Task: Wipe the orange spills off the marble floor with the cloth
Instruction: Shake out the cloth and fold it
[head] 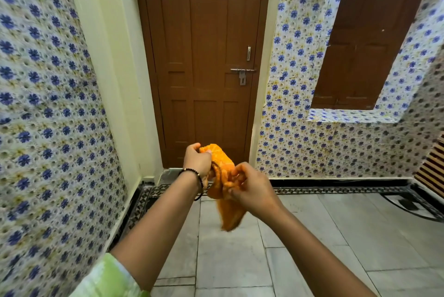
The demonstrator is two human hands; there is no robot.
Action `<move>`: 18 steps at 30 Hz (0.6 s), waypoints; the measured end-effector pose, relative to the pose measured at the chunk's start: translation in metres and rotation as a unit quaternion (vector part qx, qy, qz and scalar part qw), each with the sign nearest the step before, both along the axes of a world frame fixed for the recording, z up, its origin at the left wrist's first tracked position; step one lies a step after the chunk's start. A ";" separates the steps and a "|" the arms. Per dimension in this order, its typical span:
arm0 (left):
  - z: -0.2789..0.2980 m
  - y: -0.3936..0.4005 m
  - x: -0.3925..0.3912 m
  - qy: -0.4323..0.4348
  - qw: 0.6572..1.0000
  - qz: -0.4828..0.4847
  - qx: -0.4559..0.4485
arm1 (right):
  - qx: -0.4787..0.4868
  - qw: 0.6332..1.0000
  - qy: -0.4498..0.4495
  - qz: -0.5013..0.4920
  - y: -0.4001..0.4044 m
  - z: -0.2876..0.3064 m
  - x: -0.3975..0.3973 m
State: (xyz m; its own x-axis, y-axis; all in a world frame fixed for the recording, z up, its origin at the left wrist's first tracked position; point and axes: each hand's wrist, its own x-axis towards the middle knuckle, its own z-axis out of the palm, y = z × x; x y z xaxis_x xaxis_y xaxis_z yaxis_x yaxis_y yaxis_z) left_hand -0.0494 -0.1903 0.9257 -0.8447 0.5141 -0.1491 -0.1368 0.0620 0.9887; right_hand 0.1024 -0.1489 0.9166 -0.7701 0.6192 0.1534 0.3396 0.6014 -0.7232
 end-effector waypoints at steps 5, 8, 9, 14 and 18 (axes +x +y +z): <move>0.005 -0.014 0.009 -0.154 0.980 -0.059 0.112 | -0.105 0.982 0.147 -0.057 0.004 0.012 -0.006; 0.010 -0.024 0.028 -0.094 0.969 -0.203 0.104 | -0.286 0.928 0.226 -0.080 0.019 0.028 -0.006; 0.010 -0.026 0.032 -0.047 0.966 -0.242 0.076 | -0.328 0.911 0.237 -0.079 0.024 0.033 -0.005; 0.000 -0.028 0.015 0.301 0.922 -0.222 -0.104 | -0.363 0.890 0.257 -0.096 0.059 0.050 0.017; -0.005 -0.039 -0.015 0.432 0.861 -0.174 -0.202 | -0.334 0.896 0.266 -0.123 0.087 0.057 0.047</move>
State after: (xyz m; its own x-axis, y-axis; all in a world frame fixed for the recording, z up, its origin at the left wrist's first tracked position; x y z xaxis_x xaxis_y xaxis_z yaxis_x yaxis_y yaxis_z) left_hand -0.0645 -0.2290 0.9206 -0.5350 0.8124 0.2318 0.7360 0.3136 0.5999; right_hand 0.1498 -0.0614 0.9738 -0.5250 0.8510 -0.0106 -0.0968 -0.0721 -0.9927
